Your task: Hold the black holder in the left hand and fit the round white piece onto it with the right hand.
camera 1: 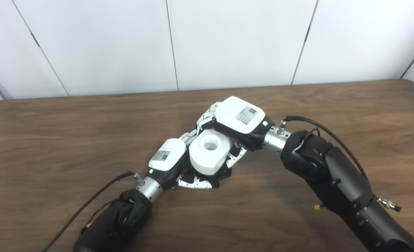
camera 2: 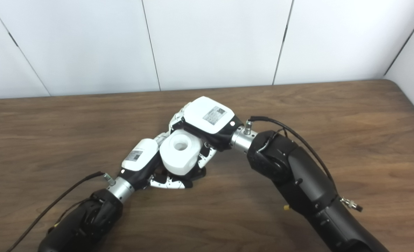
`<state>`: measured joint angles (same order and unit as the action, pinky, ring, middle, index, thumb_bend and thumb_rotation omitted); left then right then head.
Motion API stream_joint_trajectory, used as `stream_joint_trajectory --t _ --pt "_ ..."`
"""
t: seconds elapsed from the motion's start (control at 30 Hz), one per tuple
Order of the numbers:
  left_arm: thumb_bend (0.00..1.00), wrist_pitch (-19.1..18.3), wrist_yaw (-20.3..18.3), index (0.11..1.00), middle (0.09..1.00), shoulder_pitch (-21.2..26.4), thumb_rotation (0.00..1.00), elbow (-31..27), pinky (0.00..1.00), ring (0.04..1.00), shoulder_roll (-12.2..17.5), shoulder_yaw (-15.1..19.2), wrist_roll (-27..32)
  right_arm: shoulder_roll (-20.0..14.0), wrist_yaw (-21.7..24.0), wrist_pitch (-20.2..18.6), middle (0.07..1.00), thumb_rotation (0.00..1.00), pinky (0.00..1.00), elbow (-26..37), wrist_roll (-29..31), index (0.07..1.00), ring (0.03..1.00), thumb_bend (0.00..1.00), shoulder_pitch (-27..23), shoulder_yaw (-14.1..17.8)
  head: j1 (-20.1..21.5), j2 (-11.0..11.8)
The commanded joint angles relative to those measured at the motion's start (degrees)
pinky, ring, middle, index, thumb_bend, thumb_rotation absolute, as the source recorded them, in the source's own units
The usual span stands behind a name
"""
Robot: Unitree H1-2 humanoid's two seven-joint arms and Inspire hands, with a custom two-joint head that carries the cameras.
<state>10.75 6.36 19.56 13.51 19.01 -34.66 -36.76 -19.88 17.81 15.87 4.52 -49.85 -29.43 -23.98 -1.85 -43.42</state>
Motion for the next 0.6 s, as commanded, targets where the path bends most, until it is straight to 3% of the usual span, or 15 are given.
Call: stream_joint_trajectory --t 0.0,0.57 --pt "0.52 -2.4 -9.7 0.484 0.919 -6.7 0.06 4.6 0.96 0.967 -0.3 -5.8 -3.3 -1.0 -0.2 1.8 0.717 0.14 0.80 -0.8 -1.0 0.481 0.739 0.52 -1.4 -0.8 -0.1 0.1" --pt "0.52 -2.2 -9.4 0.484 0.921 -6.0 0.06 5.3 0.94 0.961 -0.3 -5.7 -3.7 -5.6 0.6 4.4 0.719 0.14 0.80 -0.8 0.9 0.481 0.739 0.52 -2.3 -0.7 0.1 0.4"
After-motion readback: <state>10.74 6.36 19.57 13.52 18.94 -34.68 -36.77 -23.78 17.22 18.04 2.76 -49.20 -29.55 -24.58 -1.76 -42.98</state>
